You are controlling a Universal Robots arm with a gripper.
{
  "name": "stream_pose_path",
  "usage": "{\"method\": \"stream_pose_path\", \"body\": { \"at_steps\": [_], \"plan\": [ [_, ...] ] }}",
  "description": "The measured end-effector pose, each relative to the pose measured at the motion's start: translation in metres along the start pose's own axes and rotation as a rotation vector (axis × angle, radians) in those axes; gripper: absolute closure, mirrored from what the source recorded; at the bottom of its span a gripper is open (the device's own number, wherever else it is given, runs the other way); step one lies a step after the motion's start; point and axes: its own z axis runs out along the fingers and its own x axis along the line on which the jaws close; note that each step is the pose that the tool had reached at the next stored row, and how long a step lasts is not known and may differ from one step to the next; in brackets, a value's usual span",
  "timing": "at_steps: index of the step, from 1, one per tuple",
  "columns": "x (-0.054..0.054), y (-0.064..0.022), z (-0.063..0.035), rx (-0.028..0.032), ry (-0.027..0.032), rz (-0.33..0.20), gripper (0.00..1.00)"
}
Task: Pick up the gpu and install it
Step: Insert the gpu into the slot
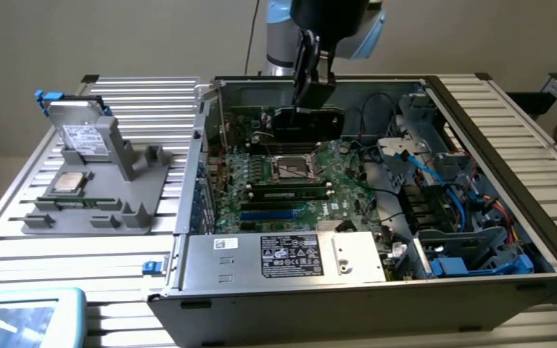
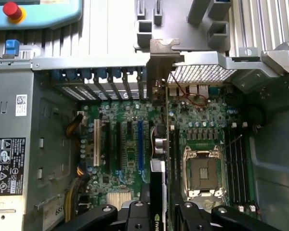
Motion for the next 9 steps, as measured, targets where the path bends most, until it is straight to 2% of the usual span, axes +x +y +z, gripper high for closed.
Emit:
{"method": "stream_pose_path", "body": {
  "at_steps": [5,9],
  "plan": [
    [0.0040,0.0013,0.0045,0.0018,0.0013,-0.010,0.73],
    [0.0045,0.0078,0.0088,0.0125,0.0016,-0.013,0.73]
  ]
}}
